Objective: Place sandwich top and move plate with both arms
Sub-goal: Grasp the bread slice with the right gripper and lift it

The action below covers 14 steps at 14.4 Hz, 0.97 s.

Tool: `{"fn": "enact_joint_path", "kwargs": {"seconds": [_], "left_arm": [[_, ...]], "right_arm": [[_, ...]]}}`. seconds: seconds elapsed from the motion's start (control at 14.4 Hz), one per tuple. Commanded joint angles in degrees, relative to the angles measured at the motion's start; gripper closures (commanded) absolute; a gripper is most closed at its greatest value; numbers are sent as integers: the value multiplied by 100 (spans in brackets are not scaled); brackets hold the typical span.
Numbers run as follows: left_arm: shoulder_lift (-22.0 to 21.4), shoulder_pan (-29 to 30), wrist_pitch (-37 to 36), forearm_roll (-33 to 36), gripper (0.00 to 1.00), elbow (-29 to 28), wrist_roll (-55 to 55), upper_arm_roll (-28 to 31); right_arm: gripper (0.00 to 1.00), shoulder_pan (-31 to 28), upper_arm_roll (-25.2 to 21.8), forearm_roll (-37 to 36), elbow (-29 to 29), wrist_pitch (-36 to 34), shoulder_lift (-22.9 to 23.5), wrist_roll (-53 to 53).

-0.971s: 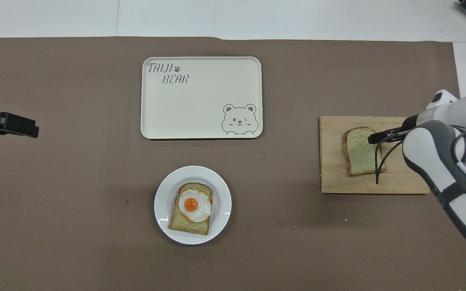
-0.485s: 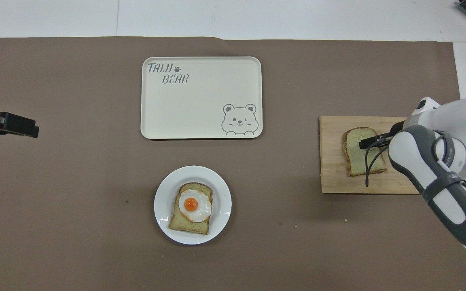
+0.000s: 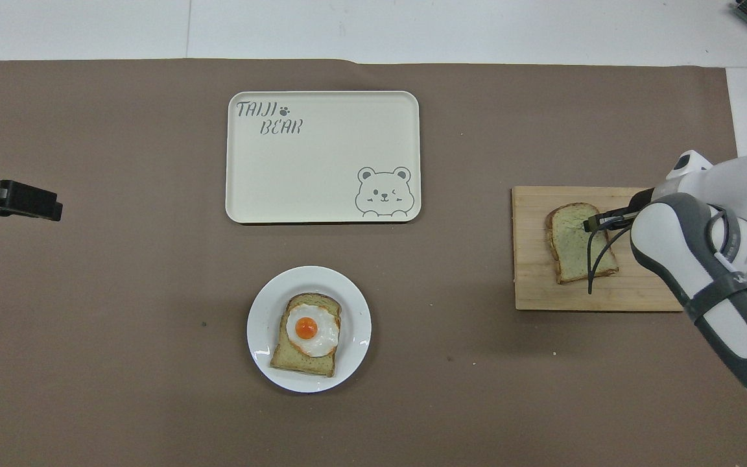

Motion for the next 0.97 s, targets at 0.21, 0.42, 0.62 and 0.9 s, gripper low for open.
{"fn": "enact_joint_path", "kwargs": {"seconds": [0.21, 0.42, 0.62, 0.9], "left_arm": [[-81, 64, -47, -61, 0, -72, -29, -32], [-81, 64, -47, -61, 0, -72, -29, -32], [-81, 64, -47, -61, 0, -72, -29, -32], [-81, 64, -47, -61, 0, -72, -29, -32]], "right_arm": [[100, 9, 42, 153, 0, -68, 3, 170], [100, 26, 42, 153, 140, -103, -14, 180], [100, 18, 59, 144, 587, -637, -49, 617], [100, 35, 164, 153, 1194, -1463, -154, 1277]]}}
